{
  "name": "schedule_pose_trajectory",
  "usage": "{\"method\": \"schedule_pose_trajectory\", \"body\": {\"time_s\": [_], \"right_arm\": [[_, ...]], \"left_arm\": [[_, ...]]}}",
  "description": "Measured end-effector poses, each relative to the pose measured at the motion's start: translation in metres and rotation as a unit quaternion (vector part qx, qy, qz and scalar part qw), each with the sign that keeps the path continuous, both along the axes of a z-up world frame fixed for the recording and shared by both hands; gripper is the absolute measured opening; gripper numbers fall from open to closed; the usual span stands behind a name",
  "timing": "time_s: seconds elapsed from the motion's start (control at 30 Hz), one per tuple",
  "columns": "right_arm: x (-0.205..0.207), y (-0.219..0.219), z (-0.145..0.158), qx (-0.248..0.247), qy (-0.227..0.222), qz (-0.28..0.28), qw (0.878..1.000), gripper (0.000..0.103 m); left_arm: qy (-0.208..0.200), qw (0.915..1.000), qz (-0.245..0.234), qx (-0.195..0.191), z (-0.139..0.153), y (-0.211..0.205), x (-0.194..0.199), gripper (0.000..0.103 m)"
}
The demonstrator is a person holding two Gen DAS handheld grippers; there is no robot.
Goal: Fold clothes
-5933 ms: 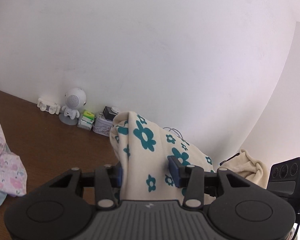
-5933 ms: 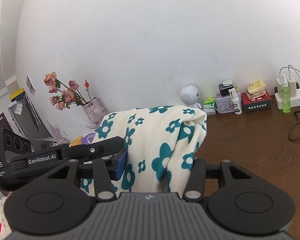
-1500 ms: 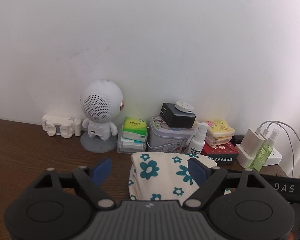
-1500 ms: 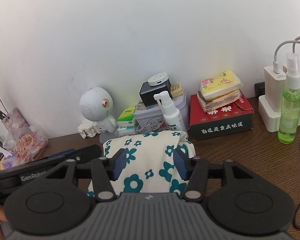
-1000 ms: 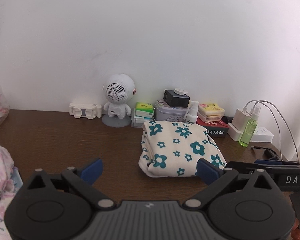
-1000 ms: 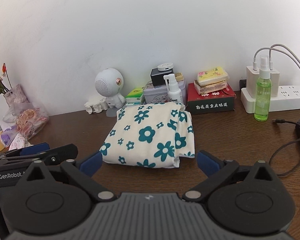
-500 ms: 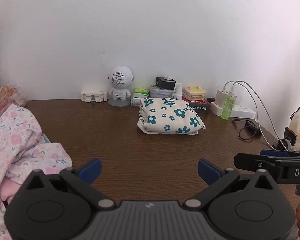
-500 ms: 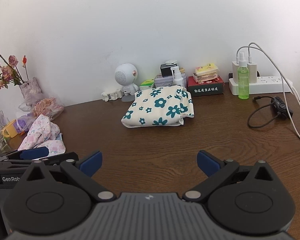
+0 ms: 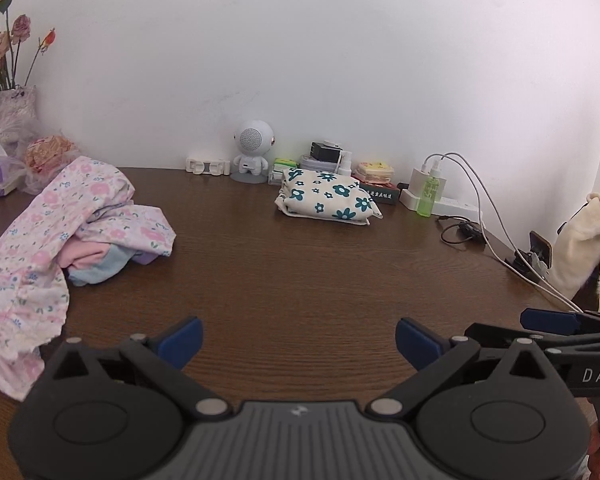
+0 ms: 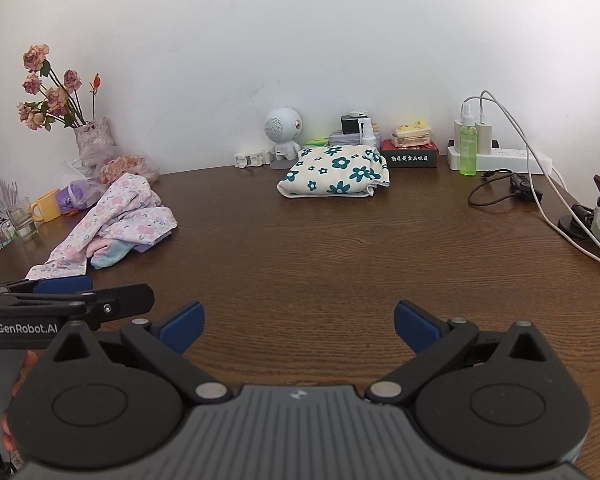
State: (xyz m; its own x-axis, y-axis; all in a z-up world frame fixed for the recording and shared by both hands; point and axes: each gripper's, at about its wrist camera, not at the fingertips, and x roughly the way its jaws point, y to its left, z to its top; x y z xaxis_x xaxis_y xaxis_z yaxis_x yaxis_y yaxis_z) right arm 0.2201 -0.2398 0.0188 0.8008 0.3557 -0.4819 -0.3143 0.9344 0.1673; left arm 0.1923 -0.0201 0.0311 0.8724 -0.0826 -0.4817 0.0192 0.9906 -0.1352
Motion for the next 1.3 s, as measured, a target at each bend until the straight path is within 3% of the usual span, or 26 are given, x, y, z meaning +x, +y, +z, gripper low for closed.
{"method": "schedule_pose_trajectory", "body": {"time_s": [0.33,0.5,0.67,0.93,1.07,1.3], "right_arm": [[-0.082,-0.001,0.003,0.012,-0.018,0.014,1.0,0.103],[-0.117,0.0,-0.008,0.018,-0.013,0.006,1.0,0.103],[-0.143,0.001,-0.02,0.016,-0.002,-0.005,1.0,0.103],[-0.176,0.0,-0.021,0.024,-0.008,-0.037,0.999,0.103],[-0.184,0.004,-0.024,0.021,-0.01,-0.034,0.999,0.103],[-0.188,0.006,-0.025,0.02,-0.015,-0.036,0.999,0.103]], "left_arm": [[-0.027,0.9994,-0.004,0.023,-0.007,-0.007,-0.084,0.103],[-0.017,0.9998,0.002,0.012,-0.021,-0.008,-0.119,0.103],[-0.03,0.999,0.005,0.032,-0.03,-0.014,-0.147,0.103],[-0.051,0.9978,-0.006,0.041,-0.032,-0.016,-0.178,0.103],[-0.044,0.9972,-0.002,0.06,-0.034,-0.021,-0.182,0.103],[-0.049,0.997,-0.005,0.061,-0.033,-0.024,-0.184,0.103]]}}
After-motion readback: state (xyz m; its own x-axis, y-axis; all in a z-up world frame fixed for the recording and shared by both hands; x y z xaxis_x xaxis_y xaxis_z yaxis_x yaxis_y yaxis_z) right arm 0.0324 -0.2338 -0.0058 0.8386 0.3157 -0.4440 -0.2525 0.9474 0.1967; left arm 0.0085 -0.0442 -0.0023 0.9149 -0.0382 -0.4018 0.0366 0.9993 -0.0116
